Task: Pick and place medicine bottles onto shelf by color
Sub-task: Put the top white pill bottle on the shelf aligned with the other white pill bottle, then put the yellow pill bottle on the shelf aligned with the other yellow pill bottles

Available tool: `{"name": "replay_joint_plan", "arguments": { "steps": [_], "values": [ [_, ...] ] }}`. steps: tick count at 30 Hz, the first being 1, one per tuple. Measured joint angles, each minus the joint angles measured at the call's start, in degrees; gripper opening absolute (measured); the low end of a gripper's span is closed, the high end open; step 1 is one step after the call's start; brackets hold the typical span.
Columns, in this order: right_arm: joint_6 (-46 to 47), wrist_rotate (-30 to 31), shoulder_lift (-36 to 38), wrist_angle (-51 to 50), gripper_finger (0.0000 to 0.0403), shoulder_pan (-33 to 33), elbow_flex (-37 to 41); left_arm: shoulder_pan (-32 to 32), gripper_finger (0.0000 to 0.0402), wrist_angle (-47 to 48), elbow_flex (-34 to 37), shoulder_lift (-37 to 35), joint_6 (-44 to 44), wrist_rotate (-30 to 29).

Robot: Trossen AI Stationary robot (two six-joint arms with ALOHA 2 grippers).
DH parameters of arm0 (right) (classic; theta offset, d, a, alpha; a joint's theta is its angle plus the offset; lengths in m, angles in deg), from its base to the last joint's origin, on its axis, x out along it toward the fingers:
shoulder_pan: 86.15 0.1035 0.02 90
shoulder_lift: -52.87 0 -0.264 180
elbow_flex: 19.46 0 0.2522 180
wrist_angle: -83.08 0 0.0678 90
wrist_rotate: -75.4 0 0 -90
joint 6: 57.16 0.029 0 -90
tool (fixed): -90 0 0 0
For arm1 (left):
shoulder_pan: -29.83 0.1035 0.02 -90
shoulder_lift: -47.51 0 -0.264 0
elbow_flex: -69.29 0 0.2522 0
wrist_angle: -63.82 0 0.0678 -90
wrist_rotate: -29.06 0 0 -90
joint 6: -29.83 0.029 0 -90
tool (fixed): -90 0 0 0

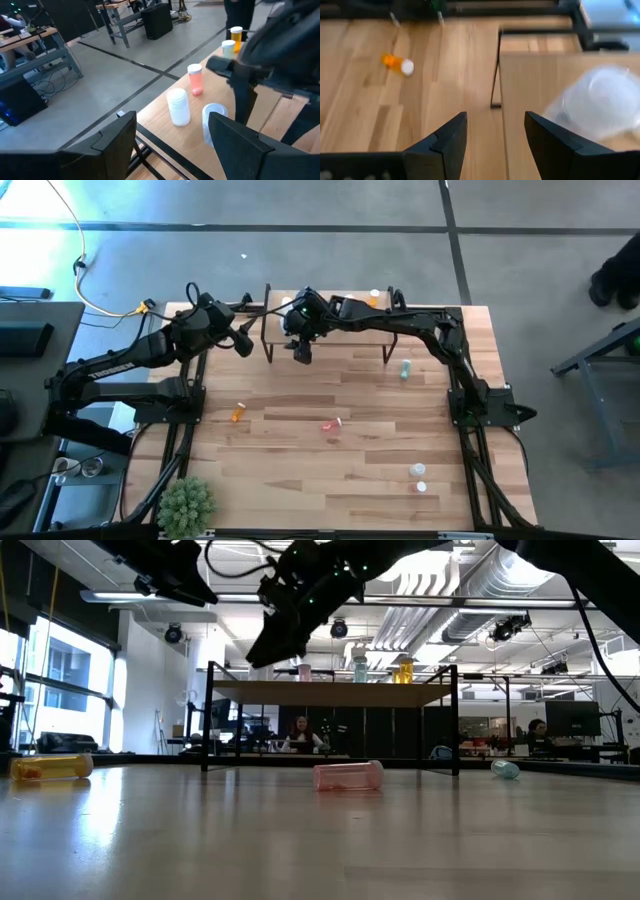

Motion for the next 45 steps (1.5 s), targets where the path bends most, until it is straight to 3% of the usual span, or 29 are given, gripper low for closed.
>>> {"name": "replay_joint_plan", "arguments": {
  "steps": [11,24,34,41,45],
  "values": [
    [-0.1,4.2,-0.2,0.7,0.0188,-0.5,0.0,0.0,0.0237,0.1,0.0,0.0,1.5,-0.4],
    [3.5,4.0,0.1,-0.8,0.0188,-0.8,0.0,-0.1,0.0237,0.3,0.0,0.0,1.3,-0.3],
    [7.5,6.3,4.5,-1.8,0.0188,0.8,0.0,-4.0,0.0237,11.4,-3.6,-0.5,-4.4,3.3],
    [11.5,7.6,7.9,-2.3,0.0188,1.2,0.0,-8.3,0.0237,13.7,-3.6,0.0,-11.0,12.0],
    [14.0,8.4,10.2,-2.2,0.0188,1.2,0.0,-11.0,0.0237,20.3,-3.6,0.3,-16.3,12.9]
  ]
}}
